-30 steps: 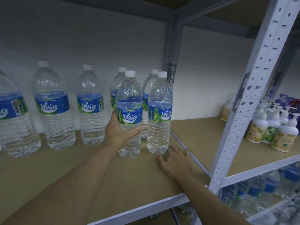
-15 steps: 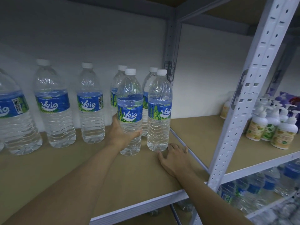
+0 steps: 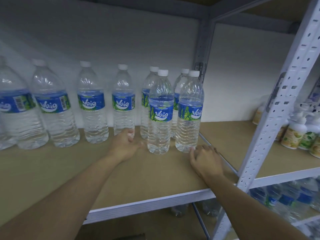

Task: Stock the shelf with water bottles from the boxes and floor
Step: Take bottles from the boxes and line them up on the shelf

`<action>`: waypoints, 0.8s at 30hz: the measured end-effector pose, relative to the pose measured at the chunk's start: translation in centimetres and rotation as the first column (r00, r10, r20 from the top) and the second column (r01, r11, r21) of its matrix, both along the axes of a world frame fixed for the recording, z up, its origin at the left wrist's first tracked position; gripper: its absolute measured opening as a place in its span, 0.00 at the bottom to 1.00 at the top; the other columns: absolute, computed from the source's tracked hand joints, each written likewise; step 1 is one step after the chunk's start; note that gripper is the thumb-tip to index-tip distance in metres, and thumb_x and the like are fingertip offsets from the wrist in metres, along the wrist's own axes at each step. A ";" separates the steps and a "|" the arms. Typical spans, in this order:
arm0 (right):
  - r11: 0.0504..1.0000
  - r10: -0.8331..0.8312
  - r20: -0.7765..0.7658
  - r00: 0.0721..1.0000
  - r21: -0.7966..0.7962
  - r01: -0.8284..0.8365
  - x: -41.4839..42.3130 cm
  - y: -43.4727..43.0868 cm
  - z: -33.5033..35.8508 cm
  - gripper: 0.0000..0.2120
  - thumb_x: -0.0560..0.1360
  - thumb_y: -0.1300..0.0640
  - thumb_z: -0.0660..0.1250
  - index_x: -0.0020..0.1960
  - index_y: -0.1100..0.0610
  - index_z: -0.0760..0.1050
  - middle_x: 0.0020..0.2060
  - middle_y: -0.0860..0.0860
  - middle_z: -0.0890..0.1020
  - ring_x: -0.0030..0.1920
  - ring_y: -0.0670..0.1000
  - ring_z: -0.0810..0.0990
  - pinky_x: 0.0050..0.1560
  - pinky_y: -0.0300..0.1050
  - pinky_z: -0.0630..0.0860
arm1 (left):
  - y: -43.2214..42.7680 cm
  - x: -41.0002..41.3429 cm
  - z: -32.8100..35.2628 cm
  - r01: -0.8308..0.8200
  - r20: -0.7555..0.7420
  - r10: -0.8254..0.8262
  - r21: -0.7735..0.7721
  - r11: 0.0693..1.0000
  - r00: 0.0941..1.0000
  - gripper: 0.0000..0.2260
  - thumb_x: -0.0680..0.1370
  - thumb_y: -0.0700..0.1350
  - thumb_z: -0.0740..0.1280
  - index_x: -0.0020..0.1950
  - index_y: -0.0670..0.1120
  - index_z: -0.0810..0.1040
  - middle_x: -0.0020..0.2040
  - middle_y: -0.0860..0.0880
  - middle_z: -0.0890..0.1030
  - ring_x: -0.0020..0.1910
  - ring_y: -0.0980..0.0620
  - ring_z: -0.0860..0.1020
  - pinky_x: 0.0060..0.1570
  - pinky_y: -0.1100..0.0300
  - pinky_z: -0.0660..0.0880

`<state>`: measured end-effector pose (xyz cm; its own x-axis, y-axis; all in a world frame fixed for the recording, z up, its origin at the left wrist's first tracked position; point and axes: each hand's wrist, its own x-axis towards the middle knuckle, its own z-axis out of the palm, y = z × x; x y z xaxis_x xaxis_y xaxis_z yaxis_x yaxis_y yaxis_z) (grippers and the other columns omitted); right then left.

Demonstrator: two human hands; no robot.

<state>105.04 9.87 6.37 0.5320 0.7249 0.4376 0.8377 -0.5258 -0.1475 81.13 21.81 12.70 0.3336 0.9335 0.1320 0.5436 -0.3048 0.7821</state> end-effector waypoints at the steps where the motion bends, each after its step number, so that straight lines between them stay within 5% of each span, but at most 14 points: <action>1: 1.000 -0.012 -0.005 1.000 0.013 0.012 -1.1 -0.5 0.2 0.28 0.78 0.43 0.48 0.48 0.59 0.82 0.43 0.57 0.84 0.46 0.60 0.81 0.51 0.52 0.76 | -0.5 -1.5 0.0 -0.011 0.026 0.010 0.029 1.000 1.000 0.22 0.74 0.47 0.72 0.67 0.47 0.72 0.52 0.49 0.80 0.50 0.50 0.78 0.48 0.60 0.71; 6: 0.998 0.015 -0.234 0.972 0.059 -0.001 -8.9 -2.5 1.0 0.17 0.80 0.49 0.57 0.61 0.56 0.75 0.56 0.56 0.79 0.54 0.60 0.79 0.52 0.53 0.74 | -3.7 -11.0 0.0 -0.017 0.053 0.011 0.115 0.993 0.999 0.13 0.72 0.44 0.71 0.56 0.51 0.77 0.38 0.47 0.80 0.38 0.47 0.80 0.48 0.52 0.78; 12: 0.958 0.273 -0.232 0.934 0.158 -0.240 -22.2 -5.6 1.6 0.16 0.77 0.53 0.62 0.63 0.54 0.75 0.59 0.55 0.78 0.54 0.62 0.79 0.47 0.54 0.75 | -10.0 -25.4 -0.8 -0.069 -0.111 0.087 0.154 0.986 0.990 0.15 0.75 0.40 0.70 0.59 0.49 0.74 0.42 0.48 0.80 0.37 0.54 0.77 0.36 0.73 0.70; 16: 0.925 0.377 -0.354 0.856 0.198 -0.325 -31.0 -7.2 1.2 0.16 0.76 0.53 0.64 0.63 0.51 0.74 0.61 0.52 0.77 0.56 0.60 0.79 0.48 0.52 0.74 | -14.7 -35.2 -3.1 -0.170 -0.231 0.192 0.115 0.979 0.954 0.13 0.75 0.42 0.71 0.58 0.48 0.75 0.43 0.52 0.80 0.40 0.56 0.78 0.36 0.75 0.69; 20: 0.914 0.403 -0.444 0.800 0.151 -0.377 -37.9 -8.4 -0.3 0.16 0.76 0.52 0.63 0.64 0.49 0.72 0.62 0.50 0.77 0.58 0.58 0.78 0.52 0.51 0.73 | -19.3 -42.8 -6.2 -0.288 -0.273 0.289 0.045 0.957 0.917 0.13 0.75 0.43 0.71 0.59 0.48 0.77 0.44 0.54 0.80 0.42 0.57 0.78 0.42 0.67 0.74; 24: 0.906 0.396 -0.541 0.742 0.096 -0.413 -42.4 -10.2 -3.0 0.16 0.75 0.52 0.65 0.62 0.47 0.73 0.60 0.49 0.79 0.58 0.57 0.79 0.53 0.49 0.74 | -23.3 -47.9 -9.4 -0.331 -0.304 0.321 0.022 0.943 0.897 0.14 0.74 0.44 0.72 0.59 0.48 0.77 0.44 0.54 0.80 0.43 0.61 0.78 0.39 0.75 0.68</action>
